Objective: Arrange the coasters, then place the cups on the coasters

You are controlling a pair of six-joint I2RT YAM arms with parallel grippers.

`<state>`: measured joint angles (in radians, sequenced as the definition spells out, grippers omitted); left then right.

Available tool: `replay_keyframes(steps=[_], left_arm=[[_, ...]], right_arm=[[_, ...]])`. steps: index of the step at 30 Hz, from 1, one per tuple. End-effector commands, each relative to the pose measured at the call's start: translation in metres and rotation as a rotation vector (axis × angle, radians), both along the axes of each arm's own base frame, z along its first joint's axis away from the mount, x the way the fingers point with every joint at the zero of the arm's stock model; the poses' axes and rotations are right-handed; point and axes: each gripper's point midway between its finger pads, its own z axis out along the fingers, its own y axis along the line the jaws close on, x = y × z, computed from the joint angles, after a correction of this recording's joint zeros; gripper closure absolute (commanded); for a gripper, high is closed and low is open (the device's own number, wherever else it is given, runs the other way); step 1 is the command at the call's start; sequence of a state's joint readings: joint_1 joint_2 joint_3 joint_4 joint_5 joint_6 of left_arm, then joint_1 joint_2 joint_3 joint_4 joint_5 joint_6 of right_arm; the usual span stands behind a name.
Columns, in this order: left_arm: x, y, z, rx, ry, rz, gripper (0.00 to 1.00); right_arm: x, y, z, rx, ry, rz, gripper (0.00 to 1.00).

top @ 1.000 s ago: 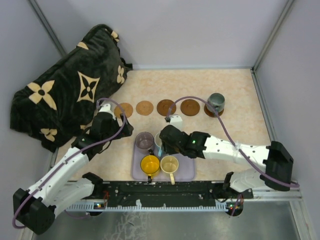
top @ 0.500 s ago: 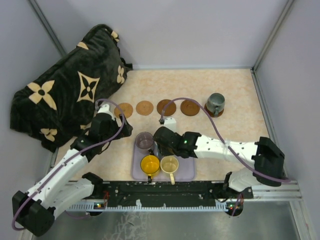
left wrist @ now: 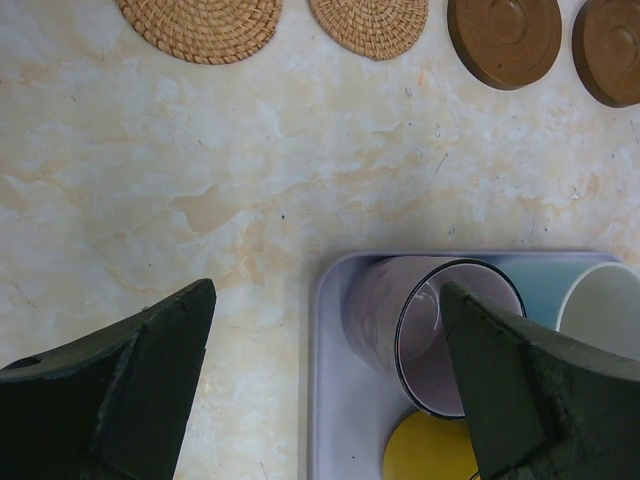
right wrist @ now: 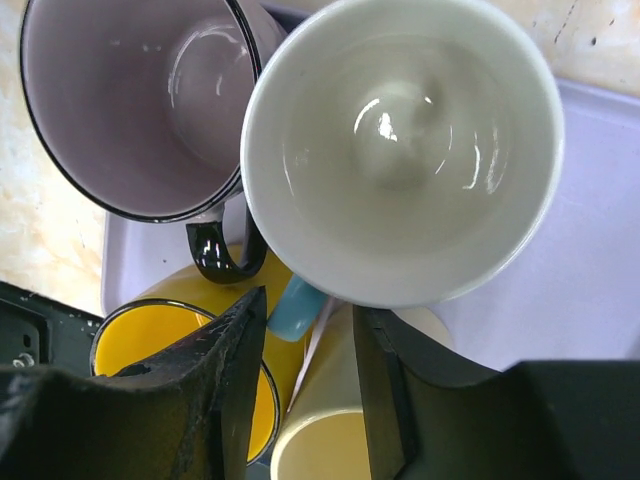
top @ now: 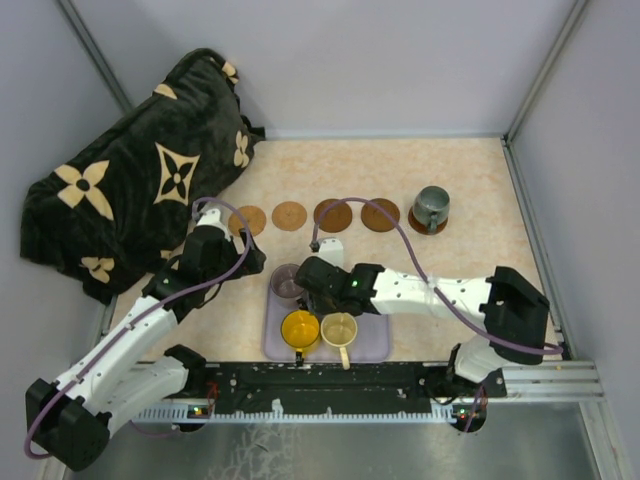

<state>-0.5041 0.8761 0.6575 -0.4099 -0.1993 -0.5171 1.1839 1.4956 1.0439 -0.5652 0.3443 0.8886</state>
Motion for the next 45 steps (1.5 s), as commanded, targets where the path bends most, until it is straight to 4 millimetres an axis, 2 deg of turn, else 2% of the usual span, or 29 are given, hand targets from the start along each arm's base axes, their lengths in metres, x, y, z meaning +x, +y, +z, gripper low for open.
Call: replay_keyframes(steps=[1, 9, 16, 30, 32, 39, 45], left_arm=[[0.001, -0.002, 0.002, -0.002, -0.016, -0.017, 0.01], [0.001, -0.004, -0.002, -0.001, -0.005, -0.025, 0.01], [0.000, -0.004, -0.004, -0.001, 0.000, -0.026, 0.01], [-0.001, -0.003, -0.006, 0.003, 0.003, -0.022, 0.01], [-0.001, -0.002, -0.006, 0.003, 0.001, -0.020, 0.01], [-0.001, -0.003, -0.007, 0.000, 0.001, -0.022, 0.01], [-0.001, -0.004, -0.008, 0.001, 0.005, -0.024, 0.01]], right_arm=[[0.001, 0.004, 0.009, -0.027, -0.022, -0.035, 0.60], [0.000, -0.021, -0.005, -0.164, -0.025, -0.107, 0.64], [0.005, -0.033, -0.014, -0.215, -0.046, -0.159, 0.65], [0.011, -0.025, -0.022, -0.230, -0.069, -0.142, 0.64], [0.012, -0.025, -0.022, -0.230, -0.072, -0.141, 0.67], [0.014, -0.027, -0.021, -0.237, -0.085, -0.152, 0.99], [0.023, -0.034, -0.010, -0.265, -0.145, -0.168, 1.00]])
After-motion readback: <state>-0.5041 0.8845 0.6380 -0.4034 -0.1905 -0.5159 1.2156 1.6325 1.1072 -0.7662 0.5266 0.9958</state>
